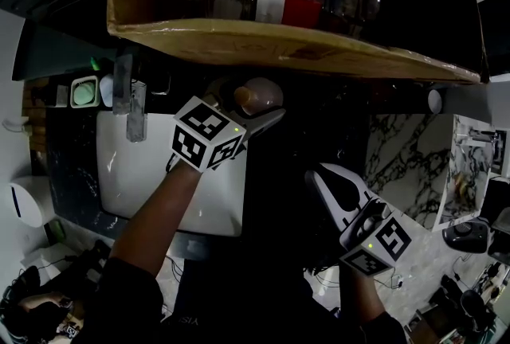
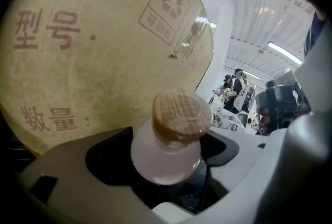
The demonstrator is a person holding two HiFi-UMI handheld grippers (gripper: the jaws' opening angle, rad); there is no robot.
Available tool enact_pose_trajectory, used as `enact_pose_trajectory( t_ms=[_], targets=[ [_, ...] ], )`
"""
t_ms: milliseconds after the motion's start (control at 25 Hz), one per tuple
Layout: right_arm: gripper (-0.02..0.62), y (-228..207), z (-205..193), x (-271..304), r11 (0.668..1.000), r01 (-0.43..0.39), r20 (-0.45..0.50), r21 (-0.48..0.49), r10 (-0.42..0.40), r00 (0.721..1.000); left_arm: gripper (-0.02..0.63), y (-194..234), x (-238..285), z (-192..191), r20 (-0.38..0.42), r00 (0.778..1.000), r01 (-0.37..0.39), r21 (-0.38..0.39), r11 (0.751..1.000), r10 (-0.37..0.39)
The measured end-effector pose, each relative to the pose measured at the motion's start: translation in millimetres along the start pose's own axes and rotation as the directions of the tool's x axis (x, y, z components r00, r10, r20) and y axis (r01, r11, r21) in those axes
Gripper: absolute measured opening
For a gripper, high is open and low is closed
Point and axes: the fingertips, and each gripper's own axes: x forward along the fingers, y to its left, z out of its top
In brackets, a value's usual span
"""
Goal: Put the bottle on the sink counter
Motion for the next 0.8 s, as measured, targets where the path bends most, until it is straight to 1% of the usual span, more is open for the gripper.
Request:
enact_pose_trajectory(
  t_ms=[120, 280, 440, 520, 640, 800],
  targets=[
    [0.026, -2, 1, 0, 1.000, 0.003, 0.006, 0.005, -0.003, 1.000, 0.387, 2, 4, -2, -0.022, 1.000, -0.014, 0.012, 1.000, 0.014],
    [0.026, 0, 9, 5, 0.999, -0.004, 0.037, 0.046, 0.002, 0.999, 0.387, 5, 11, -7, -0.056, 0.998, -0.040, 0.022, 0.999, 0.041],
    [0.026, -5, 6, 3, 0.999, 0.004, 0.024, 0.036, -0.005, 1.000, 0.387, 8, 15, -11, -0.083, 0.994, -0.063, 0.032, 0.998, 0.065],
    [0.026, -5, 7, 3, 0.999, 0.004, 0.028, 0.041, -0.005, 1.000, 0.387, 9, 16, -12, -0.091, 0.993, -0.070, 0.034, 0.997, 0.073],
    [0.026, -9, 0, -2, 1.000, 0.011, 0.006, 0.017, -0.011, 1.000, 0.387, 9, 18, -14, -0.103, 0.991, -0.083, 0.046, 0.996, 0.087],
    [0.026, -12, -1, -3, 1.000, 0.015, 0.005, 0.014, -0.015, 1.000, 0.387, 8, 22, -14, -0.113, 0.989, -0.090, 0.058, 0.994, 0.096]
  ],
)
